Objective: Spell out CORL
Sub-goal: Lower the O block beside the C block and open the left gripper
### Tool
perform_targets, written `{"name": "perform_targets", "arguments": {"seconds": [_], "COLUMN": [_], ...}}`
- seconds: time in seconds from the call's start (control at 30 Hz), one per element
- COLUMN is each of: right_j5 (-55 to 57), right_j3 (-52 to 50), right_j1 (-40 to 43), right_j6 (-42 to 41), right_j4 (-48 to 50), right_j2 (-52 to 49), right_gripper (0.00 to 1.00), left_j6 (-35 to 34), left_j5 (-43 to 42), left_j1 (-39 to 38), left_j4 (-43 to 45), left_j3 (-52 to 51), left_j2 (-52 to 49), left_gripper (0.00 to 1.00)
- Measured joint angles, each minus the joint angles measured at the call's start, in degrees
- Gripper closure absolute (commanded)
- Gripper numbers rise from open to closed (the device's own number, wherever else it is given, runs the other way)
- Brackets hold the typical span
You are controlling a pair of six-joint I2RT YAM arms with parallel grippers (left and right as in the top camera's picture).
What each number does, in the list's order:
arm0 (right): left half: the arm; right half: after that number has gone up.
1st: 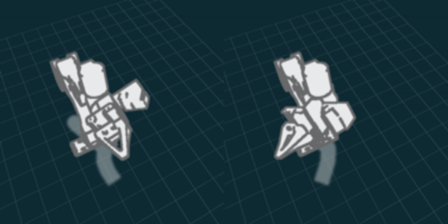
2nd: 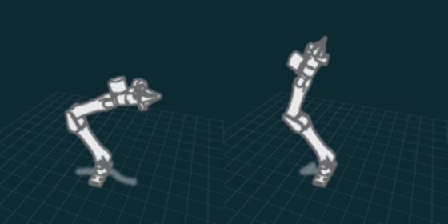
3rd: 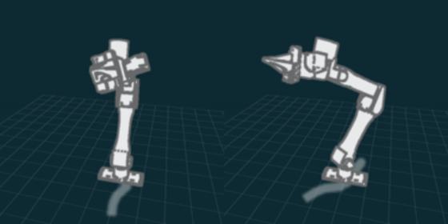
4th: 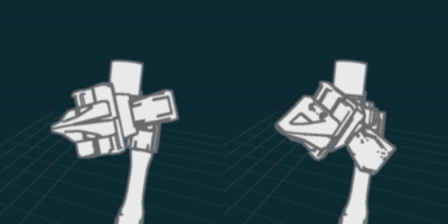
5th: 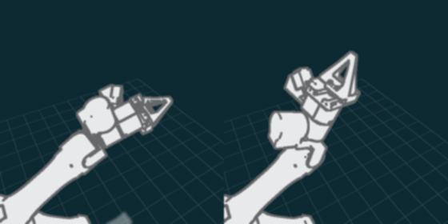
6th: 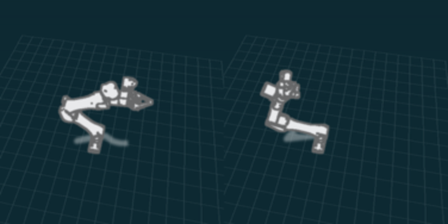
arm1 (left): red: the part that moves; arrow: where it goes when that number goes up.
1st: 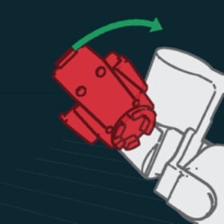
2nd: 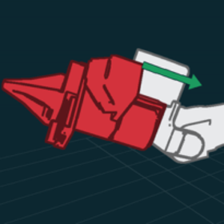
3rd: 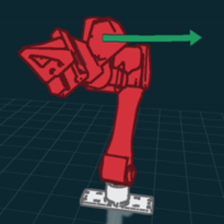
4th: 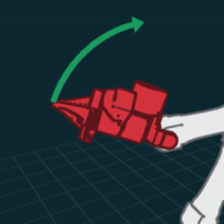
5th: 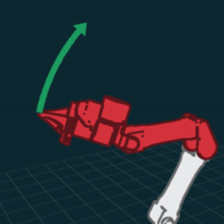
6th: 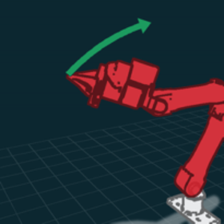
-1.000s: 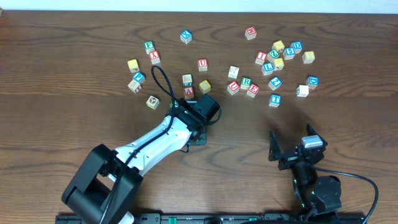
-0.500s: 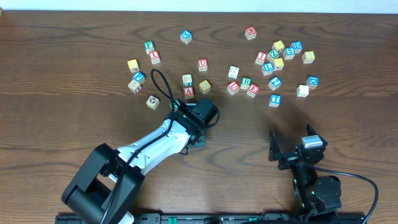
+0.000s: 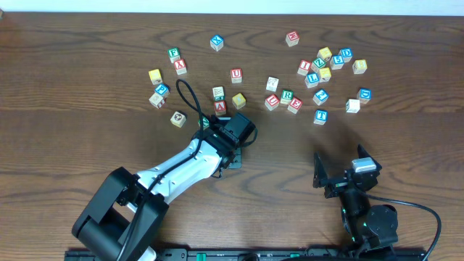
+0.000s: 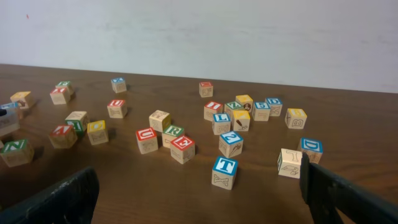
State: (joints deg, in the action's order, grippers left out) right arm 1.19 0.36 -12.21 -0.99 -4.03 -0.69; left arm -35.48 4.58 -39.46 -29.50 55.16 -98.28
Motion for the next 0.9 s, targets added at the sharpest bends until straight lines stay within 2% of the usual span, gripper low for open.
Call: {"name": "perform_targets", "arguments": {"seconds": [0.5, 0.6, 0.63, 0.73, 0.9], "right_j5": [0.00, 0.00, 0.00, 0.00, 0.00], "right_j3": [0.00, 0.00, 0.00, 0.00, 0.00], "right_j1": [0.00, 0.00, 0.00, 0.00, 0.00], "right_j6": [0.00, 0.00, 0.00, 0.00, 0.00], "right_j4": [0.00, 0.00, 0.00, 0.00, 0.00], "right_j2": [0.00, 0.00, 0.00, 0.00, 0.00], "right_gripper": [0.01, 0.01, 0.01, 0.01, 0.01], "left_j6": [0.85, 0.85, 0.85, 1.07, 1.05], "left_j5": [0.02, 0.02, 0.02, 0.02, -0.15], "left_j1": [0.00, -0.02, 0.00, -0.02, 0.00], "left_j4": [1.27, 1.29, 1.31, 1.49, 1.49], "left_j3": [0.00, 0.00, 0.00, 0.00, 0.00], "left_j2": [-2.58, -2.58, -2.58, -2.60, -2.73], "left_gripper": [0.92, 0.83, 0.75, 0.63, 0.58]}}
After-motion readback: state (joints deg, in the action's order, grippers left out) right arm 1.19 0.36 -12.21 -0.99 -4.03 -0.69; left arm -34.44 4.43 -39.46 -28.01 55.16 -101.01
